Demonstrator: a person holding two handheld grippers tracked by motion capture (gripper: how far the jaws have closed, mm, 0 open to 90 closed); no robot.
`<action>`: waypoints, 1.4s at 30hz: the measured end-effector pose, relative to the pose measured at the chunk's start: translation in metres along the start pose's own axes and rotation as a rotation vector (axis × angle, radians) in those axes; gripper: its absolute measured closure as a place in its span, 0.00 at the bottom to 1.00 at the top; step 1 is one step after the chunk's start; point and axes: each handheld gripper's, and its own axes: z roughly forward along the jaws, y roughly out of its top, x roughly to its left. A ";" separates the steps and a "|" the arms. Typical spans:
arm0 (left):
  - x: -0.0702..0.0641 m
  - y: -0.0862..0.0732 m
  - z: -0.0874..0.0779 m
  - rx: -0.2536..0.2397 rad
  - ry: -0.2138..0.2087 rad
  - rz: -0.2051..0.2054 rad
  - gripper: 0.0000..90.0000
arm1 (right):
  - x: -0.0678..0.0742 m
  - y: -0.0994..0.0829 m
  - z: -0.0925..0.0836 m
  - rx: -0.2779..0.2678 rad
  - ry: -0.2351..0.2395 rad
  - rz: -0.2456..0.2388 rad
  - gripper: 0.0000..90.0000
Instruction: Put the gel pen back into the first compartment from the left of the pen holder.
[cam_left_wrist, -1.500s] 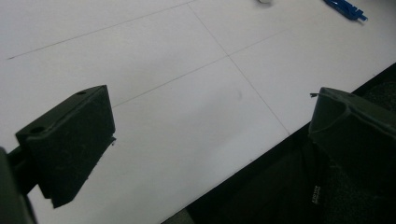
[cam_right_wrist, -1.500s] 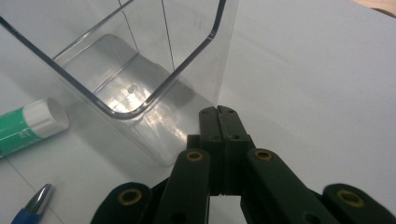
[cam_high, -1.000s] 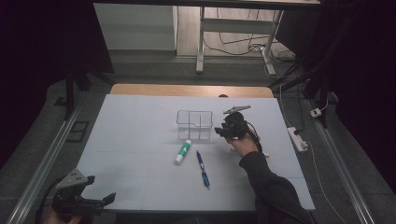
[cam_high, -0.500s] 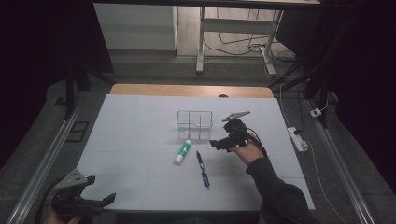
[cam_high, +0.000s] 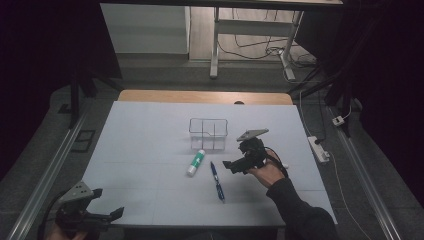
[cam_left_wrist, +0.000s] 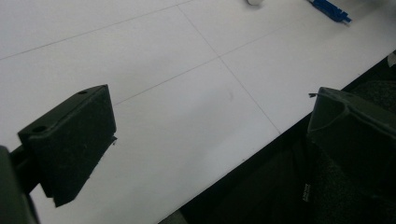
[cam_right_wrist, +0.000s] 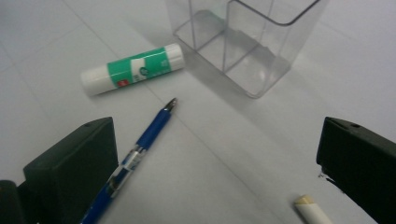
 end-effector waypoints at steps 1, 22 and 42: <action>0.000 0.000 0.000 0.000 -0.001 0.000 0.02 | 0.003 -0.001 -0.001 0.001 0.014 0.005 0.00; -0.001 0.000 0.000 0.003 0.000 0.004 0.02 | 0.049 -0.014 0.007 0.097 0.091 -0.108 0.00; -0.001 0.001 0.001 0.009 0.001 0.009 0.02 | 0.086 -0.029 0.028 0.263 0.254 -0.234 0.87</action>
